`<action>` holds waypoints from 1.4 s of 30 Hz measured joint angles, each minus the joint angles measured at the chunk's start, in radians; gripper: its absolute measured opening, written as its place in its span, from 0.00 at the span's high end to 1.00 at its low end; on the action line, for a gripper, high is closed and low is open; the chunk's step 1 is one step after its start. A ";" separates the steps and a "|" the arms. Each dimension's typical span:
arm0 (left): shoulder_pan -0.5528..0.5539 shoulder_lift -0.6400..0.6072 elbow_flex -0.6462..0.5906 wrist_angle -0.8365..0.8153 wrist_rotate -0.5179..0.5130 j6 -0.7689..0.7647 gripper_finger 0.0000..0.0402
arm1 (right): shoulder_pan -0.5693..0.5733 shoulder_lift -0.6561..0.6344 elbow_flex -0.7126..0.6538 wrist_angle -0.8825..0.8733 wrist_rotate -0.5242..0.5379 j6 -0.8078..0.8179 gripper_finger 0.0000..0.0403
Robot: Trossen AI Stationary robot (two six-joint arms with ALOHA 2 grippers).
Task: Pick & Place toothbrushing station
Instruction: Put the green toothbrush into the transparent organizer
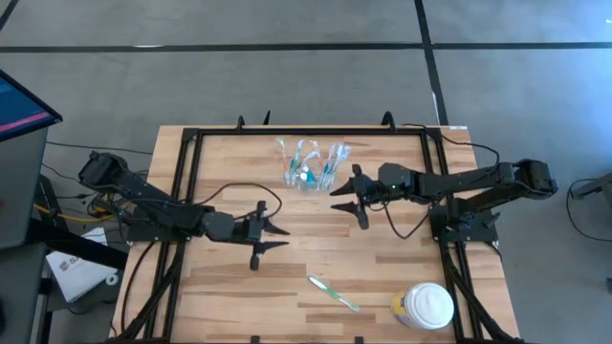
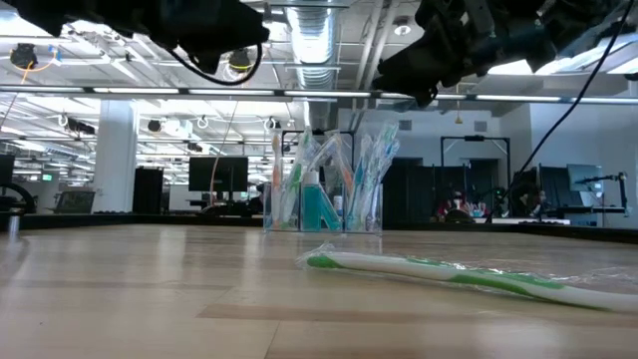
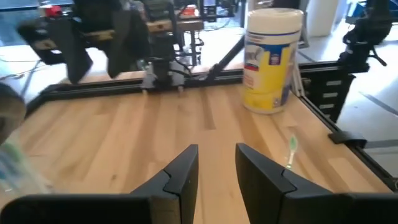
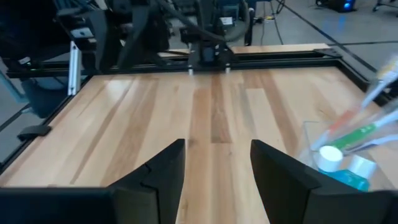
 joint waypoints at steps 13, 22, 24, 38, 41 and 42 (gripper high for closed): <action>0.016 0.283 0.070 0.104 0.108 -0.034 0.75 | 0.057 0.000 0.000 -0.005 0.000 0.000 0.58; 0.016 0.442 0.179 0.098 0.212 -0.032 0.75 | 0.056 0.000 0.000 -0.012 0.000 0.000 0.59; 0.016 0.479 0.204 0.103 0.240 -0.032 0.75 | 0.056 0.000 0.000 -0.013 0.000 0.000 0.59; 0.018 0.650 0.314 0.045 0.347 -0.017 0.75 | 0.055 0.001 0.000 -0.026 0.000 -0.002 0.59; 0.018 0.650 0.315 0.027 0.347 -0.017 0.75 | 0.053 0.001 0.000 -0.026 0.000 -0.004 0.59; 0.018 0.650 0.316 0.028 0.347 -0.017 0.75 | 0.053 0.001 0.000 -0.026 0.000 -0.004 0.59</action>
